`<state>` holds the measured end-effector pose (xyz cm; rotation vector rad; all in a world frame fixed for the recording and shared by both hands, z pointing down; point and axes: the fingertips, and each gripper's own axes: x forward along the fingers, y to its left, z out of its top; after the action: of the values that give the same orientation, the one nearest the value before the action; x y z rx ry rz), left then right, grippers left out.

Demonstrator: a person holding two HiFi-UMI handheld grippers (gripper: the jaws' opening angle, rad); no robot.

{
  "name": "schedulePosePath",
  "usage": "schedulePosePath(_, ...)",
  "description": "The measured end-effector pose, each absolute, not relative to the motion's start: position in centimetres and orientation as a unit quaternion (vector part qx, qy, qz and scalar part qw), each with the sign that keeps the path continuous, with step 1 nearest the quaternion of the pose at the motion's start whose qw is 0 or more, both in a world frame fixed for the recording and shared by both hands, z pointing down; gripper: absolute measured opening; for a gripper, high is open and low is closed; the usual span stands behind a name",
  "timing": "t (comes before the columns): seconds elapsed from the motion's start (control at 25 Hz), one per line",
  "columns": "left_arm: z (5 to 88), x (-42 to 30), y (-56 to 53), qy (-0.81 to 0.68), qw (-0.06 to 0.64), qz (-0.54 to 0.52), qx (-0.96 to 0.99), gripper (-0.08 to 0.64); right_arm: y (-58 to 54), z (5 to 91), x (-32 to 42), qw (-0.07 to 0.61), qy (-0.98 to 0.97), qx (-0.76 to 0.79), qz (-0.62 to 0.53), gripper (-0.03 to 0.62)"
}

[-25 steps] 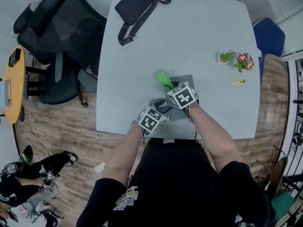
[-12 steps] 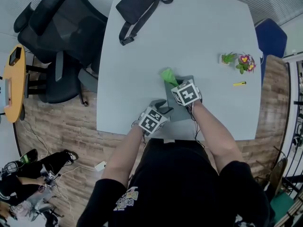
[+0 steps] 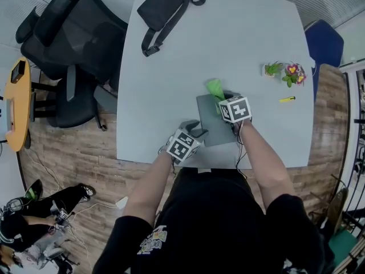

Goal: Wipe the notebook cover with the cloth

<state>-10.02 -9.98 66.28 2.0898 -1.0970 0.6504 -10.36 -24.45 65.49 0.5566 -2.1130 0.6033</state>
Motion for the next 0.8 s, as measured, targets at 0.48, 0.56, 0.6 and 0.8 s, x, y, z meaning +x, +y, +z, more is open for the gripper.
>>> schedulePosePath(0.48, 66.4, -10.1, -10.0, -0.423, 0.338, 0.25, 0.803, 0.202, -26.1, 65.3, -7.1, 0.398, -0.832, 0.275, 0.272, 0.112)
schedulePosePath(0.56, 66.4, -10.1, -10.0, -0.423, 0.338, 0.251, 0.803, 0.202, -26.3, 65.3, -6.3, 0.394, -0.829, 0.286, 0.276, 0.112)
schedulePosePath(0.6, 66.3, -10.1, -10.0, -0.422, 0.338, 0.251, 0.803, 0.202, -26.3, 65.3, -6.0, 0.393, -0.827, 0.29, 0.279, 0.112)
schedulePosePath(0.8, 66.3, -10.1, -10.1, -0.423, 0.337, 0.251, 0.803, 0.202, -25.9, 65.3, -4.3, 0.388, -0.821, 0.302, 0.29, 0.112)
